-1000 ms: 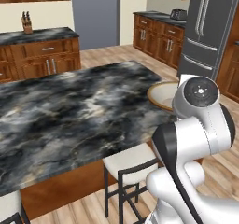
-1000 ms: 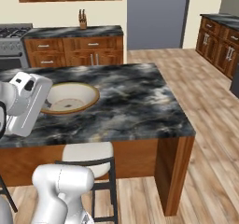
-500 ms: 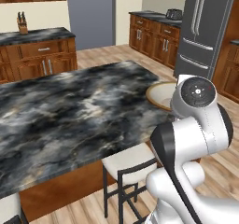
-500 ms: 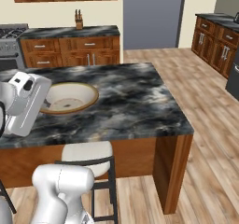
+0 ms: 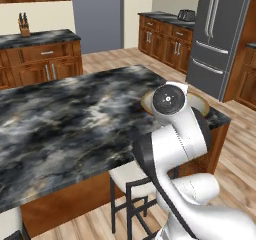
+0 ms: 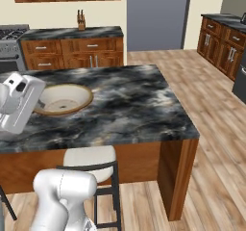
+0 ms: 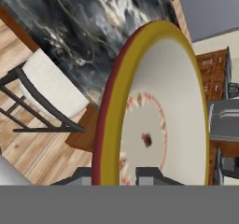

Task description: Pick up the bowls from the cabinet and place each bowl in front of a stool on the dining counter.

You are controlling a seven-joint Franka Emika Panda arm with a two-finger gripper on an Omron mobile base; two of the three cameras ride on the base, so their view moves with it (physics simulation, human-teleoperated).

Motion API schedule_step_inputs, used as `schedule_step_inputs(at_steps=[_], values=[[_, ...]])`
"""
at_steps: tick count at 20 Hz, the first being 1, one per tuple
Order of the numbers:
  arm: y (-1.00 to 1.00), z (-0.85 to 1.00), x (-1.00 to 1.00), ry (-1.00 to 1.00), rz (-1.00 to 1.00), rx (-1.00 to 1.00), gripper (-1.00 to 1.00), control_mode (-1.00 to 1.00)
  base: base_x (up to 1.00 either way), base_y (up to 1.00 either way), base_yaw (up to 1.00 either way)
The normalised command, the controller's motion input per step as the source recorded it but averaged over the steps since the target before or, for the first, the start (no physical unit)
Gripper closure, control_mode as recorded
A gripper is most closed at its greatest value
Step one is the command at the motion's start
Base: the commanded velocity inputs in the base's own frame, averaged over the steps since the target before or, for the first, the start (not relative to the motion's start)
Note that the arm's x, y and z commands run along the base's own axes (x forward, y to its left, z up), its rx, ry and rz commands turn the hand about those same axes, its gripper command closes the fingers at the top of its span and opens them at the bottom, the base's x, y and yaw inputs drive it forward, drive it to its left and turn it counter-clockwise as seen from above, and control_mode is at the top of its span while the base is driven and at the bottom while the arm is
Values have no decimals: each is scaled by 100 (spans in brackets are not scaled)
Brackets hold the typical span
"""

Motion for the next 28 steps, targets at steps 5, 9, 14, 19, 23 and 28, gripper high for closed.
schedule_step_inputs(at_steps=[5, 9, 14, 19, 23, 28], values=[[20, -32, 60, 0, -23, 6, 100, -100, 0, 0, 0], [13, -43, 69, -1, -24, 9, 100, -100, 0, 0, 0], [12, -39, 59, -5, -15, 7, 100, -100, 0, 0, 0], [3, -58, 60, 0, 0, 7, 100, -100, 0, 0, 0], [0, -56, 68, 0, 0, 0, 100, -100, 0, 0, 0], [13, -66, 63, 0, 0, 0, 100, -100, 0, 0, 0]])
